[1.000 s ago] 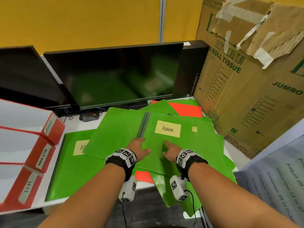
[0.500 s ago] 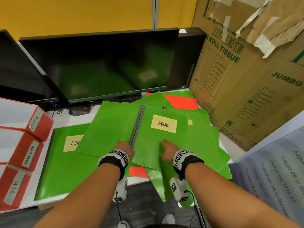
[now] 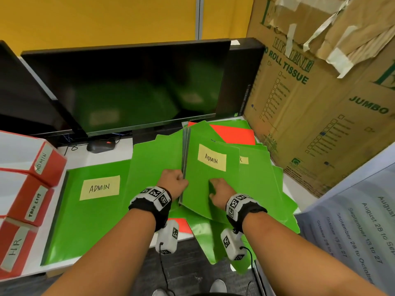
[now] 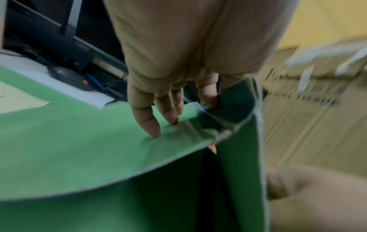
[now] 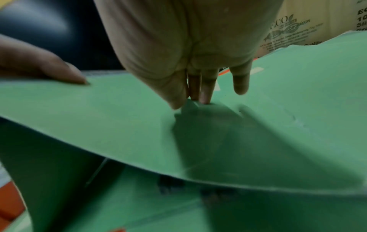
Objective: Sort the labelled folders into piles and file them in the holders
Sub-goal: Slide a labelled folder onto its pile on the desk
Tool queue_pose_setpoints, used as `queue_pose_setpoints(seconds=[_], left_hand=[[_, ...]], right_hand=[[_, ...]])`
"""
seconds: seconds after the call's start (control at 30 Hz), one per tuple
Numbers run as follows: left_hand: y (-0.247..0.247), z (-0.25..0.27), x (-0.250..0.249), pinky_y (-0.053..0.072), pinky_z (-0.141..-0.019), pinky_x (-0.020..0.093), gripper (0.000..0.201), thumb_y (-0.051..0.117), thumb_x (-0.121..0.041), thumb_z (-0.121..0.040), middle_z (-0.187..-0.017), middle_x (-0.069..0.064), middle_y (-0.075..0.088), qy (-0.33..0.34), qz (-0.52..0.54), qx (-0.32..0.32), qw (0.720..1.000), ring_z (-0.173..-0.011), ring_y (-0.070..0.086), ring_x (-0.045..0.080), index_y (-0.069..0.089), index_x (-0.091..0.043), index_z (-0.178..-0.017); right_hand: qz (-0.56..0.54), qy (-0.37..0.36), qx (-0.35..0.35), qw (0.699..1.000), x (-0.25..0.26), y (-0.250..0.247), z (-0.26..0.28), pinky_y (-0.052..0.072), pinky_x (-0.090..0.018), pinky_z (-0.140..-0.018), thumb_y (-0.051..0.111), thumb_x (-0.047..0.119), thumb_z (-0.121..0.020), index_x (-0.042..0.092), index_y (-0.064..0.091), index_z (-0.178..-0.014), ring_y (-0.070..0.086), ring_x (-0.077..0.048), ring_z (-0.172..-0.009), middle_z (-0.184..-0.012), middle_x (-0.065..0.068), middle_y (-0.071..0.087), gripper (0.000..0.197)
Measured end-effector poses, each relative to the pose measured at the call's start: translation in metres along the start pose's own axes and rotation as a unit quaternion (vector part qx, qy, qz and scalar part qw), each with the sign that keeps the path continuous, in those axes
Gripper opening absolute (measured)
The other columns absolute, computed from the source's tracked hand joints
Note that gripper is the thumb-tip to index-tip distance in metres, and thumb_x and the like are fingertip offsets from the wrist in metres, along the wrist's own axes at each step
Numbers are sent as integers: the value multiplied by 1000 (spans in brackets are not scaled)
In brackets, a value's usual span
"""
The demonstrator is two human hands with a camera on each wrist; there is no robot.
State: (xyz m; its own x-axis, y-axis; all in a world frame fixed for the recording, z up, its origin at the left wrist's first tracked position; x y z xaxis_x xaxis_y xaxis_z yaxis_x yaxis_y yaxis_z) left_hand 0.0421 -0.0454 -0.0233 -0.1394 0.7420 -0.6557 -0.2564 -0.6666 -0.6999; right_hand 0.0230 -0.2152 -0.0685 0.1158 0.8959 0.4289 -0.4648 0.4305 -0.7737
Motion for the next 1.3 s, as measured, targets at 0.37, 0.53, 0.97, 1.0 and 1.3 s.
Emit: queue_pose_setpoints(seconds=[0.37, 0.53, 0.97, 1.0, 1.3], left_hand=[[-130, 35, -45, 47, -57, 34, 33, 60, 1, -83, -87, 11, 66, 107, 266, -69, 955, -62, 56, 20, 46, -29, -84], [-147, 46, -2, 55, -76, 35, 53, 48, 21, -82, -101, 4, 68, 65, 299, -92, 948, -86, 67, 14, 49, -22, -113], [-117, 41, 121, 45, -91, 37, 41, 58, -5, -89, -122, 21, 60, -184, 121, -166, 961, -110, 58, 36, 45, -1, -128], [-110, 41, 131, 45, -91, 38, 41, 57, -5, -90, -123, 23, 59, -204, 112, -152, 960, -111, 57, 38, 45, 0, -129], [-128, 48, 188, 42, -80, 41, 27, 42, -3, -96, -116, 29, 57, -243, 58, -187, 950, -104, 56, 43, 45, 1, -122]], right_hand=[[-191, 78, -107, 973, 23, -48, -16, 36, -33, -105, 45, 31, -97, 6, 20, -148, 43, -31, -131, -146, -17, 38, 61], [-392, 84, -152, 903, 36, -52, -25, 39, -44, -107, 57, 25, -90, 13, 15, -148, 49, -33, -124, -140, -13, 46, 73], [-233, 7, -155, 960, 93, -40, -19, 46, -43, -99, 50, 12, -94, 8, 40, -129, 54, -33, -116, -123, -14, 56, 36], [-186, 18, -121, 975, 92, -28, -18, 46, -40, -97, 49, 12, -95, 7, 38, -132, 54, -33, -116, -124, -16, 55, 38], [-54, -39, -104, 992, 130, -6, -24, 39, -27, -70, 43, 14, -96, 7, 46, -98, 53, -25, -79, -79, -6, 54, 8]])
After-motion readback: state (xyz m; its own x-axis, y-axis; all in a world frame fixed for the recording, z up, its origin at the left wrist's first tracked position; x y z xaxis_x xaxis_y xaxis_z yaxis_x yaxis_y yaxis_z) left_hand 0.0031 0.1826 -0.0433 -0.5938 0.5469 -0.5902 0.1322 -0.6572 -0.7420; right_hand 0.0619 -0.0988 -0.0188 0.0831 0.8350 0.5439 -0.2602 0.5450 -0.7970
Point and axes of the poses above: each hand's wrist, its own z-axis away from the middle knuckle, its own y-axis out of the palm, x = y × z, the point moved 6 cm from there along -z, towards the middle knuckle
